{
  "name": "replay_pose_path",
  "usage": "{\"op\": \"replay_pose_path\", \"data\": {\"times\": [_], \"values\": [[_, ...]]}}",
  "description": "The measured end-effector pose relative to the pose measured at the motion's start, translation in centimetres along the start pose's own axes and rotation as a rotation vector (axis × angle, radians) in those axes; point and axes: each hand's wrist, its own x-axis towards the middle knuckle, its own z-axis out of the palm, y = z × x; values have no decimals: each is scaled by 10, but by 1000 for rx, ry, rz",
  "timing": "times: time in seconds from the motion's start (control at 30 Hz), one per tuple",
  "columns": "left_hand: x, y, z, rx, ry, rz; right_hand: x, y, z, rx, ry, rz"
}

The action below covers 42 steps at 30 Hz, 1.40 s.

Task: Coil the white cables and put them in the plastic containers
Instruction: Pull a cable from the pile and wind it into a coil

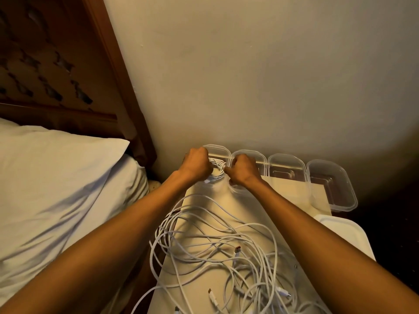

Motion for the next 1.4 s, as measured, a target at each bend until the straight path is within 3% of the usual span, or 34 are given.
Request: {"op": "replay_pose_path", "data": {"times": [0.2, 0.43, 0.8, 0.93, 1.07, 1.23, 1.4], "values": [[-4, -14, -9, 24, 122, 40, -1, 0, 1, 52, 2, 4], [-15, -3, 0, 160, 40, 46, -4, 0, -1, 55, 4, 17], [-13, 7, 1, 200, 43, 20, 0, 1, 2, 42, -14, 15], [1, 2, 6, 80, 61, 138, 1, 4, 3, 69, -16, 14], [9, -3, 18, 176, -19, 272, 3, 6, 2, 87, -19, 20], [6, -3, 31, 259, -76, 263, 4, 6, 5, 84, -14, 29], [4, -4, 28, 113, -21, 286, 1, 9, 6, 19, 21, 17]]}}
